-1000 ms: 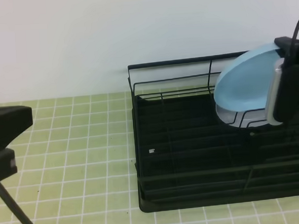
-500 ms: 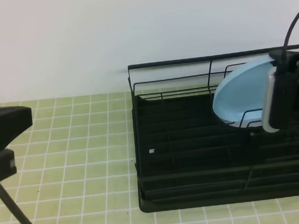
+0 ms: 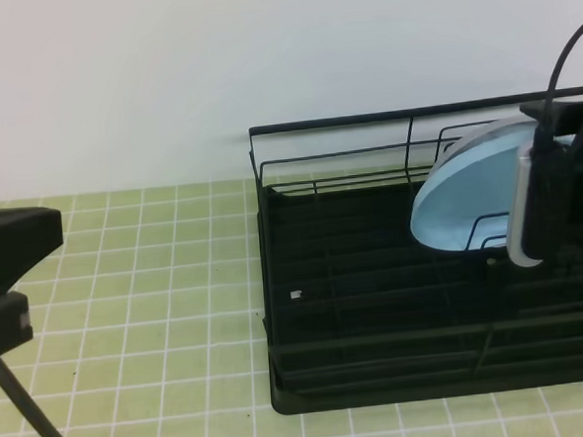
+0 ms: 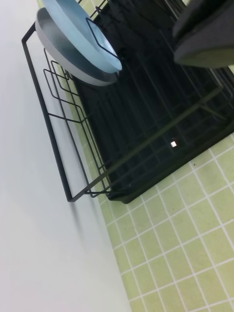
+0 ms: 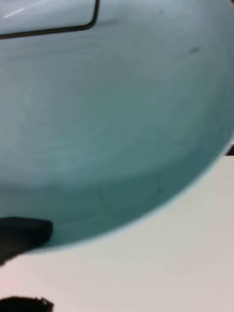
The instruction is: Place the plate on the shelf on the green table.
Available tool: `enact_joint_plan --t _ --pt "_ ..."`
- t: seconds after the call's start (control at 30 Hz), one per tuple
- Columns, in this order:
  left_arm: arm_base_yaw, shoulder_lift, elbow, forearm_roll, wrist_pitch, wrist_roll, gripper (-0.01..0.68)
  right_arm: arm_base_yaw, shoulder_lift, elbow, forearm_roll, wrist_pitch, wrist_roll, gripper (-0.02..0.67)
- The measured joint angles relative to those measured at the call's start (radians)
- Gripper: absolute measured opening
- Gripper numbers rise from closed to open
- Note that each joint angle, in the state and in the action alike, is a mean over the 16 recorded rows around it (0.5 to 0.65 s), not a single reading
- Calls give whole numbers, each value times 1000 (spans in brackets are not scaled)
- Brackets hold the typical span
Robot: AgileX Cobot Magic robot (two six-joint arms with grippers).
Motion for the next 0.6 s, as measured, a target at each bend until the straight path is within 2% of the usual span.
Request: enact_joint_plan --t 0.2,0.6 --pt "0 0 0 0 0 1 0 0 0 0 0 -12 26 328" --pt "0 0 0 0 -2 2 0 -15 0 0 29 -12 30 399"
